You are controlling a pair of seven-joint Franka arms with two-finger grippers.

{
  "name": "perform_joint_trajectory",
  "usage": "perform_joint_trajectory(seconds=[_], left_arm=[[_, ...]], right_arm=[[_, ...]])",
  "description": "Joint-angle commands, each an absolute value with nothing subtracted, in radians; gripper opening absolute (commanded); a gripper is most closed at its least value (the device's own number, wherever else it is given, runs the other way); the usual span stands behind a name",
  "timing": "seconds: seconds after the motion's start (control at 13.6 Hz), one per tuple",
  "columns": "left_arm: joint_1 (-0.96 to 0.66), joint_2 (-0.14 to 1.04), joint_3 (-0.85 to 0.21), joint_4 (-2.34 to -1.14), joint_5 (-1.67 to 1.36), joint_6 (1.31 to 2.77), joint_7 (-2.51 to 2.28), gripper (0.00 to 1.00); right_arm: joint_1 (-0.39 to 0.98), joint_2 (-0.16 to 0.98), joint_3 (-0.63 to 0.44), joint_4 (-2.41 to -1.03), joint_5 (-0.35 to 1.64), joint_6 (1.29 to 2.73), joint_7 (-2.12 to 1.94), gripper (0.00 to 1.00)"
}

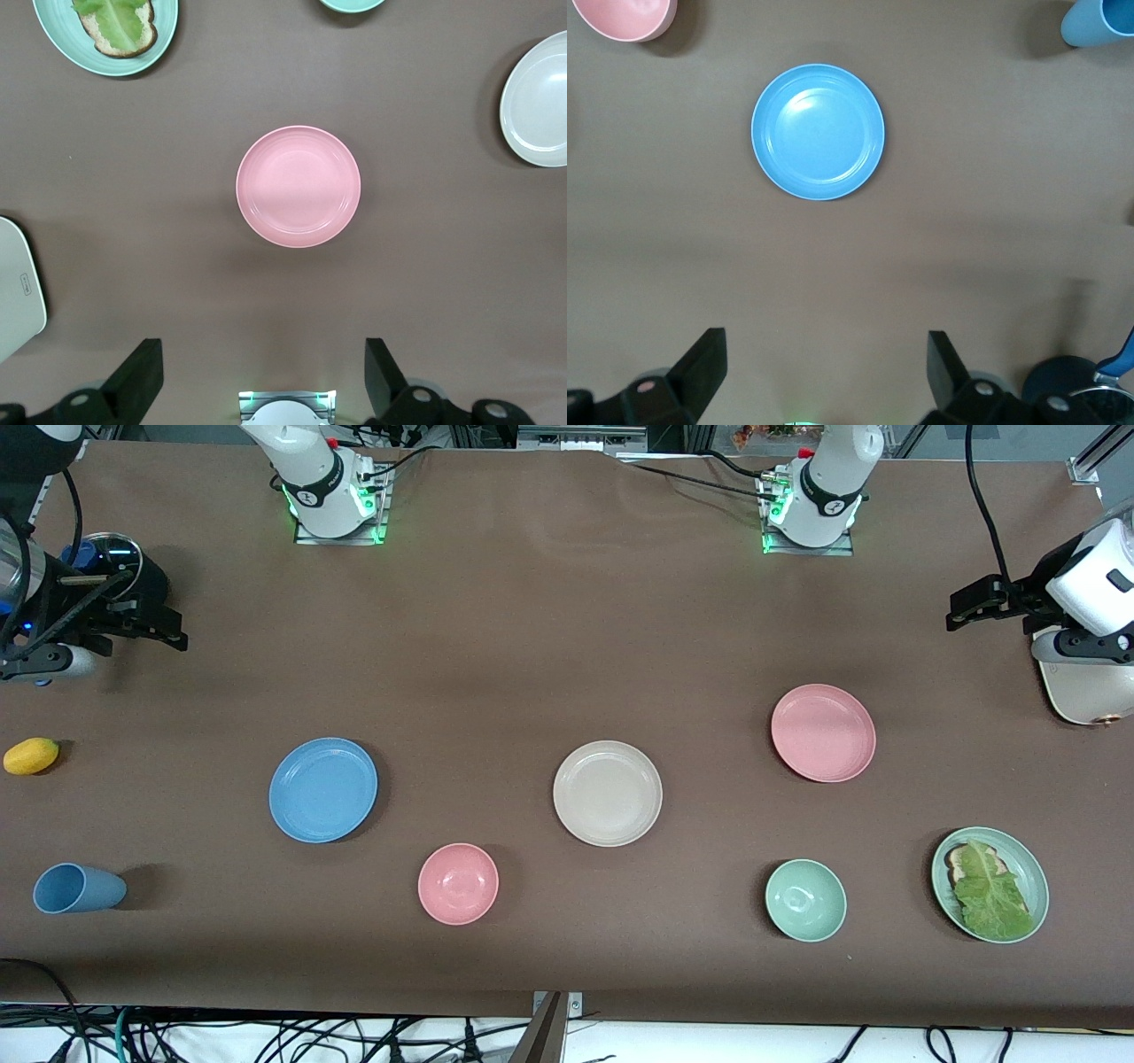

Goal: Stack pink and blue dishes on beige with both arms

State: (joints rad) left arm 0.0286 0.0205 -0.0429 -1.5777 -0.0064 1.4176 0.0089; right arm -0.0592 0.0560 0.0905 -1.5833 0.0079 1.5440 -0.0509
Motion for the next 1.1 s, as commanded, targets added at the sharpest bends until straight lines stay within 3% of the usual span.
perform_joint_trajectory(seconds=[0.0, 1.03], left_arm=[[0.035, 0.034, -0.044, -1.549, -0.015, 1.413, 0.031, 1.0], [0.035, 0.034, -0.045, -1.549, -0.015, 1.413, 0.031, 1.0]], right_arm=[[-0.063, 0.009, 0.091, -1.633, 0.021, 1.566, -0.048, 1.0], [-0.063, 0.003, 0.089, -1.643, 0.021, 1.578, -0.049, 1.0]])
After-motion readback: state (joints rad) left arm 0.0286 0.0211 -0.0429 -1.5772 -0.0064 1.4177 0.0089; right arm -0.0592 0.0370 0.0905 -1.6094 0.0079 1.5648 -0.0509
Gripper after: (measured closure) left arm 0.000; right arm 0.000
